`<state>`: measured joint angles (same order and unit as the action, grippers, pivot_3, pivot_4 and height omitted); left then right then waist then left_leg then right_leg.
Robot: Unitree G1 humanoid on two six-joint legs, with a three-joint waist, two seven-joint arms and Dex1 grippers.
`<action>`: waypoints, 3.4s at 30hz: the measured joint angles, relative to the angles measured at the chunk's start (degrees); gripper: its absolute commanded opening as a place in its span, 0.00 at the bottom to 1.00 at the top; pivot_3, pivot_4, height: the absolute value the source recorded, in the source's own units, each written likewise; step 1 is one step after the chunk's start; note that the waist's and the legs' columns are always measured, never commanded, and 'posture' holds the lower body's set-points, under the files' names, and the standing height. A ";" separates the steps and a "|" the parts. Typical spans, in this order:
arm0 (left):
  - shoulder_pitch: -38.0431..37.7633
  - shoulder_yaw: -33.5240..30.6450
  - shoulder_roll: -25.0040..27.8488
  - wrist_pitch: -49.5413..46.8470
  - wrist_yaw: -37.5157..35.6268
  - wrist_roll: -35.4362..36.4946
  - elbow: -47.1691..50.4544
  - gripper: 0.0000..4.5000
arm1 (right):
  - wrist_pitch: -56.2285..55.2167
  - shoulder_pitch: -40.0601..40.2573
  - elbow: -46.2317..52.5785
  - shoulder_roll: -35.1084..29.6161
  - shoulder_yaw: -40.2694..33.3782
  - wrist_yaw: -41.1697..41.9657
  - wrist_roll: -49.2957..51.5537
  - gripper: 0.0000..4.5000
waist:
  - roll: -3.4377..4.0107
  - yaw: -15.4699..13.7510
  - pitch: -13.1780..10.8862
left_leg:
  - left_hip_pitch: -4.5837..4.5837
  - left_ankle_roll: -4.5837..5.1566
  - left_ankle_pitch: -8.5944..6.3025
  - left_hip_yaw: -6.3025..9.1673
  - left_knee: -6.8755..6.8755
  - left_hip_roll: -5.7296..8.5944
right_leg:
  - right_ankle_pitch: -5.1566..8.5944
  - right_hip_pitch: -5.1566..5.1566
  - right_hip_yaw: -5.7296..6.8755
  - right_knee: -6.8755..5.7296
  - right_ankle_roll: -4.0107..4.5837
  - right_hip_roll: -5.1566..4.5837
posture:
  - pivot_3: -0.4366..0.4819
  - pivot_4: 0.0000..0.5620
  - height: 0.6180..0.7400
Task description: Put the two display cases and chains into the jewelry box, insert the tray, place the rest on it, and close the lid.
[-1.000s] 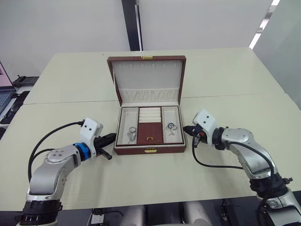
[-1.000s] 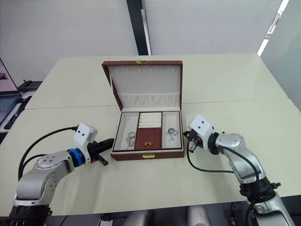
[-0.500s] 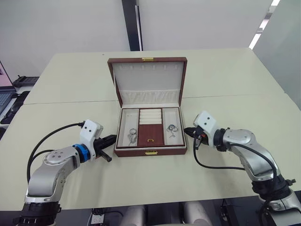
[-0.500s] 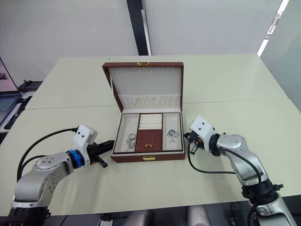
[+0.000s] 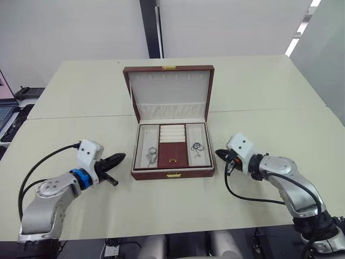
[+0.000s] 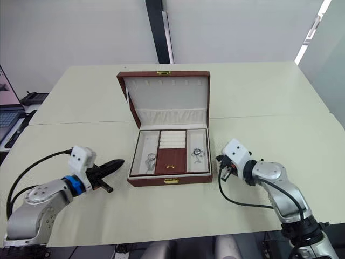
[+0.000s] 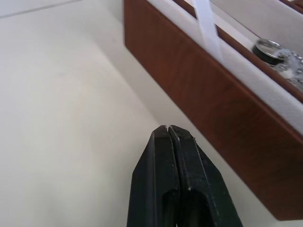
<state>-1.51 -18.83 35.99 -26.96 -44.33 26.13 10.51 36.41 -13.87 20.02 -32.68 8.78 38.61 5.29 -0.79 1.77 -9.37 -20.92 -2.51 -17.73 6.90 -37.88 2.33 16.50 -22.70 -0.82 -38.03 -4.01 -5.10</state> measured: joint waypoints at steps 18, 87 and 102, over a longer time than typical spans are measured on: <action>-20.70 -14.20 -0.82 -4.06 -3.55 29.79 34.18 0.00 | -9.00 -20.67 -19.07 1.68 -9.95 -8.38 -0.40 0.00 | 0.03 0.05 -0.02 | 0.10 0.00 0.00 -0.16 0.01 -0.05 | 0.01 0.19 -0.03 0.05 0.01 0.03 | 0.48 0.27 1.00; -17.17 -16.59 7.84 3.13 -7.37 26.55 19.93 0.00 | -1.78 -32.27 -21.06 -6.16 -8.26 31.68 16.44 0.00 | 0.23 -0.18 -0.17 | 0.00 0.27 -0.16 -0.27 0.03 -0.07 | 0.00 0.05 -0.03 0.14 0.00 -0.02 | 0.48 0.27 1.00; -0.18 -6.78 9.53 -3.64 11.42 8.42 2.12 0.00 | 0.58 -0.34 -2.06 -11.84 -26.16 14.62 17.94 0.00 | 0.18 -0.24 -0.20 | 0.02 0.28 -0.17 -0.22 0.02 -0.02 | -0.01 0.08 -0.04 0.07 0.00 0.00 | 0.48 0.27 1.00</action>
<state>-1.69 -25.61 45.52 -30.61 -32.90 34.55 12.63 36.99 -14.21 17.96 -44.52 -17.39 53.23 23.23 -0.61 1.53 -9.57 -20.91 -2.23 -17.89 6.69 -37.86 2.31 16.50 -22.62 -0.86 -37.96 -4.02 -5.10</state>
